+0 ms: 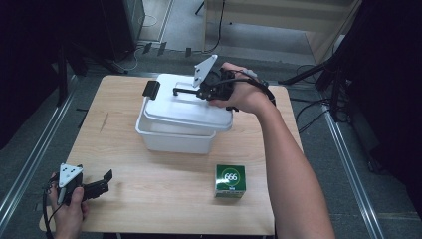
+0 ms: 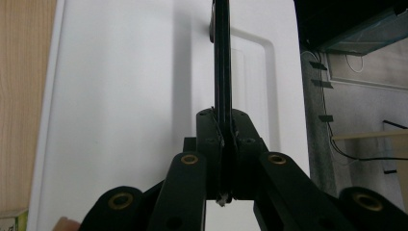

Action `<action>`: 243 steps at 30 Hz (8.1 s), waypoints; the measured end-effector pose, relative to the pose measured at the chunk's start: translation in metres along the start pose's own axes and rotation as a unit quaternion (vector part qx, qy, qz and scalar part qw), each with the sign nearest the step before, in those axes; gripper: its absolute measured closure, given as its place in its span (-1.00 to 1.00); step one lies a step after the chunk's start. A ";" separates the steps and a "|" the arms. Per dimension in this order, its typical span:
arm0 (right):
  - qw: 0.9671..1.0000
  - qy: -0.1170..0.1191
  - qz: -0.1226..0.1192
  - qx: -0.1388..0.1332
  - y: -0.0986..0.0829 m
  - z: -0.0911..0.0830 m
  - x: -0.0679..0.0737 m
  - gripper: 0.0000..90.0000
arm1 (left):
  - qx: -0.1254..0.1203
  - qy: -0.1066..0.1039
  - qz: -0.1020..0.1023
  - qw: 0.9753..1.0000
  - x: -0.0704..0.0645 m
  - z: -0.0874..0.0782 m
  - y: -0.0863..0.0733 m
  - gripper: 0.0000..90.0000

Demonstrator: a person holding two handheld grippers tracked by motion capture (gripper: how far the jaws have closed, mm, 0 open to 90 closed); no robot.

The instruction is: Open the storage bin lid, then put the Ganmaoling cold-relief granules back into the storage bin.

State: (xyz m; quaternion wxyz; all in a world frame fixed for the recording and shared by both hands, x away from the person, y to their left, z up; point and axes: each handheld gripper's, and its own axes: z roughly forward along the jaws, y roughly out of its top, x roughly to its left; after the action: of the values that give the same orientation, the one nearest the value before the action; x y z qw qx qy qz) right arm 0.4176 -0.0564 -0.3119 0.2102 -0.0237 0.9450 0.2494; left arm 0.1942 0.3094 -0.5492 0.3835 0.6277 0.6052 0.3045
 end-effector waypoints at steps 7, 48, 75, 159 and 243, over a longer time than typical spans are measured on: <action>1.000 -0.011 0.009 0.001 -0.019 -0.017 -0.001 0.90 | 0.003 0.002 0.000 1.000 0.000 0.000 0.000 -1.00; 0.994 -0.058 0.092 0.025 -0.141 -0.079 0.011 0.90 | 0.008 0.006 0.008 1.000 -0.003 0.001 0.000 -1.00; 0.986 -0.069 0.146 0.047 -0.201 -0.078 0.027 0.90 | 0.008 0.007 0.009 1.000 -0.003 0.001 -0.001 -1.00; 0.976 -0.025 0.202 0.071 -0.257 -0.002 0.073 0.22 | 0.007 0.009 0.007 1.000 -0.003 0.001 -0.001 -1.00; 0.993 0.075 0.086 0.011 -0.158 -0.006 0.148 -1.00 | 0.009 0.004 0.007 1.000 -0.003 0.002 0.000 -1.00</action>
State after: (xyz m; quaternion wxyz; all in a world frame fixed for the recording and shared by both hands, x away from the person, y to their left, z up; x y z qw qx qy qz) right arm 0.3043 -0.1883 -0.4408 0.1167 0.0411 0.9594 0.2536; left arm 0.1959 0.3060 -0.5502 0.3734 0.6339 0.6050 0.3046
